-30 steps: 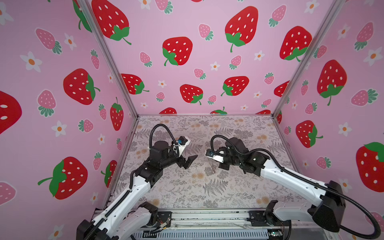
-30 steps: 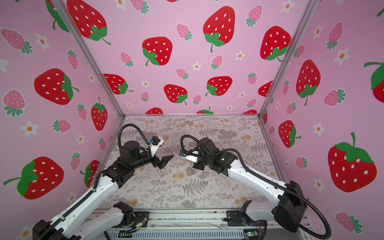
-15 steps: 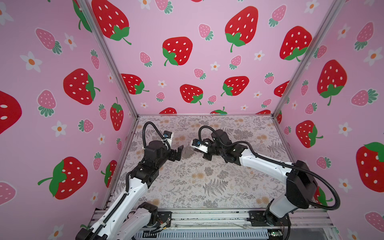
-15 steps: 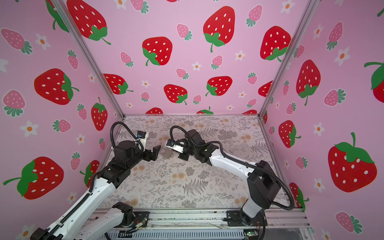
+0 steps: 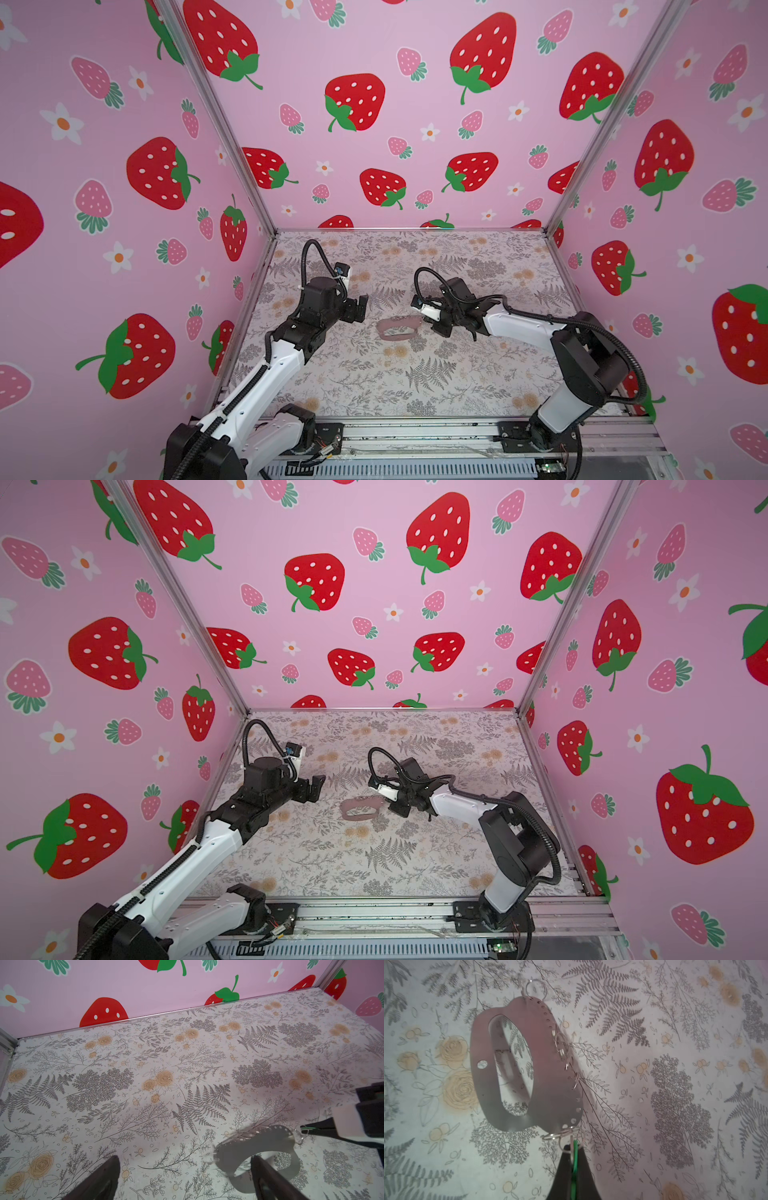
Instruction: Put the keys on the keyring
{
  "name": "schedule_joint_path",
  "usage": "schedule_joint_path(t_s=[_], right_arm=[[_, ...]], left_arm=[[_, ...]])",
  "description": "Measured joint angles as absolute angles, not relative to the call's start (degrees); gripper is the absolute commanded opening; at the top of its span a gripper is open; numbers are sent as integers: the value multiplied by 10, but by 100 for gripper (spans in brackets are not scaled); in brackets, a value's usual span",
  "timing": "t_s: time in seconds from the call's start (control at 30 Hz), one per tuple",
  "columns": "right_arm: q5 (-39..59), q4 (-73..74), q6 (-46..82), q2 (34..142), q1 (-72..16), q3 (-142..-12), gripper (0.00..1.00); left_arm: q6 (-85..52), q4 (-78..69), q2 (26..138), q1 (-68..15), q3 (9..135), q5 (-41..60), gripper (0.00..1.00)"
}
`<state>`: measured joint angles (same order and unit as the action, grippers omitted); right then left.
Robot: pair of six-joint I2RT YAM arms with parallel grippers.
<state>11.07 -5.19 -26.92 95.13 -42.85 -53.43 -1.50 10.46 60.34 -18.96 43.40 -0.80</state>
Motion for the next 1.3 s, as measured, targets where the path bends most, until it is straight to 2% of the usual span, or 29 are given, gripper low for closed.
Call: schedule_joint_path(t_s=[0.23, 0.37, 0.57, 0.6, 0.67, 0.8, 0.97, 1.03, 1.1, 1.3], right_arm=[[40, -98, -286, 970, -422, -534, 6], [4, -119, -292, 980, -421, -534, 16], [-41, -140, -296, 968, -413, -534, 50], [-46, -144, -296, 961, -410, -533, 64], [-52, -145, -292, 931, -396, -527, 100], [-62, -72, -263, 841, -338, -469, 99], [-61, 239, -156, 764, -182, -270, 99], [-70, 364, -119, 775, -119, -181, 99], [-59, 420, -100, 788, -86, -136, 99], [32, 680, -61, 867, -52, -110, 99]], left_arm=[[-8, 105, 636, -190, 440, -28, 99], [2, 106, 647, -190, 440, -41, 99], [14, 106, 650, -190, 440, -71, 99], [15, 104, 650, -189, 440, -80, 99], [17, 88, 649, -186, 434, -101, 99], [17, 7, 641, -151, 381, -132, 99], [4, -153, 683, -67, 287, -144, 99], [-1, -247, 721, -46, 240, -144, 99], [-4, -312, 763, -34, 207, -136, 99], [2, -462, 876, -28, 186, -76, 99]])
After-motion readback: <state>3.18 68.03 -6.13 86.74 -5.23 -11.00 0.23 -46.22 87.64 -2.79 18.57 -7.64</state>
